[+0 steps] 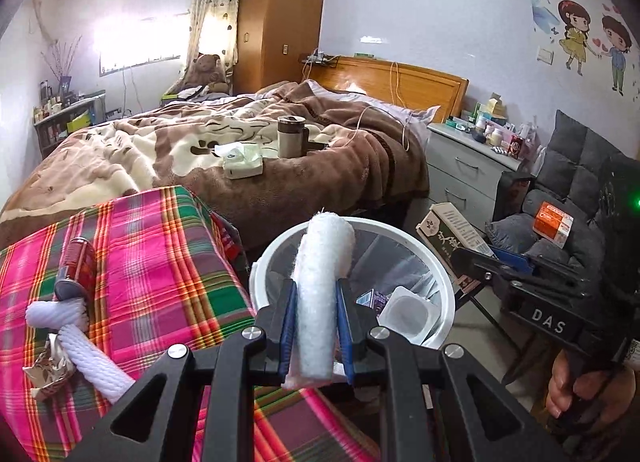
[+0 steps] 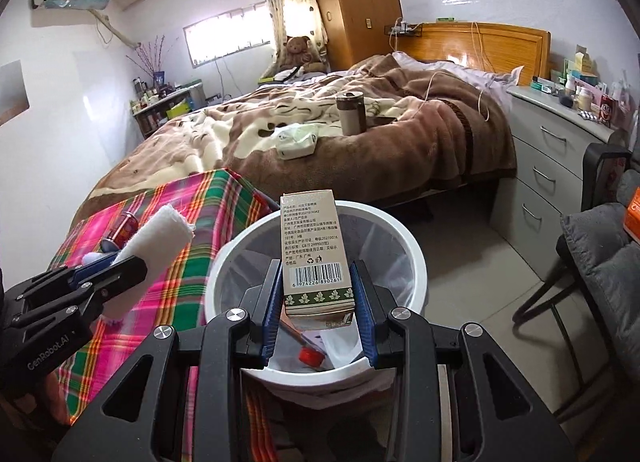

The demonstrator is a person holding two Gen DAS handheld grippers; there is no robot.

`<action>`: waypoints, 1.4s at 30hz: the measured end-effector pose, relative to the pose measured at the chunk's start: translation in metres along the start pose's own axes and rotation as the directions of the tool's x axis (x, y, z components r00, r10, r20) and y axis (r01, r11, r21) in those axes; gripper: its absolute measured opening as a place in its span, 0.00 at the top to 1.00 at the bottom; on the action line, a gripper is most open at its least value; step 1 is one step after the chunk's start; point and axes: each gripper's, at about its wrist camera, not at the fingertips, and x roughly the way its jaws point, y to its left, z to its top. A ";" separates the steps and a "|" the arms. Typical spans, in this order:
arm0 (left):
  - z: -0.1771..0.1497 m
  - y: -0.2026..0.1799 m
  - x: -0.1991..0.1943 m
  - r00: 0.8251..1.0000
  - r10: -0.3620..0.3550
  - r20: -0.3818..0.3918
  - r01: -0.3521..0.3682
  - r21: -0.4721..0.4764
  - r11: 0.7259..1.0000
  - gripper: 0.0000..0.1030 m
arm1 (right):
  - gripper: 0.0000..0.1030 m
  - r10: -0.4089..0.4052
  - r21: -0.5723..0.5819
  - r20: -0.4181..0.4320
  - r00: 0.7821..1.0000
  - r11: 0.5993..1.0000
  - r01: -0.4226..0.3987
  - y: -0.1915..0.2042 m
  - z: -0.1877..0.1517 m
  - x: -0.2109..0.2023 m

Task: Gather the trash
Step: 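Carry the box and towel over the white bin and open both tools to drop them, then move both tools back to the bed, toward the mesh sleeve and paper cup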

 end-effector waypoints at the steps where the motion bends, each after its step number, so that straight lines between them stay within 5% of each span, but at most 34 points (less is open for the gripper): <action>1: 0.000 -0.002 0.003 1.000 -0.006 -0.004 0.006 0.000 1.000 0.81 | 0.67 0.002 0.000 -0.005 1.000 1.000 -0.002 -0.001 0.000 0.002; 20: 0.004 -0.007 0.046 0.997 -0.045 -0.055 0.044 -0.018 0.999 0.77 | 0.66 -0.112 -0.019 -0.113 0.987 0.994 0.110 -0.022 0.001 0.038; 23: 0.005 -0.004 0.043 0.997 -0.052 -0.048 0.051 -0.018 0.999 0.52 | 0.51 -0.132 -0.034 -0.119 0.984 0.991 0.129 -0.021 0.001 0.041; 25: 0.005 -0.002 0.039 0.997 -0.063 -0.037 0.062 -0.018 0.998 0.46 | 0.28 -0.139 -0.032 -0.113 0.984 0.990 0.137 -0.020 0.000 0.040; 42: -0.002 0.029 -0.012 1.000 -0.011 0.022 0.012 -0.066 0.998 0.46 | 0.28 -0.066 -0.026 -0.030 0.997 0.998 0.065 0.017 0.008 0.014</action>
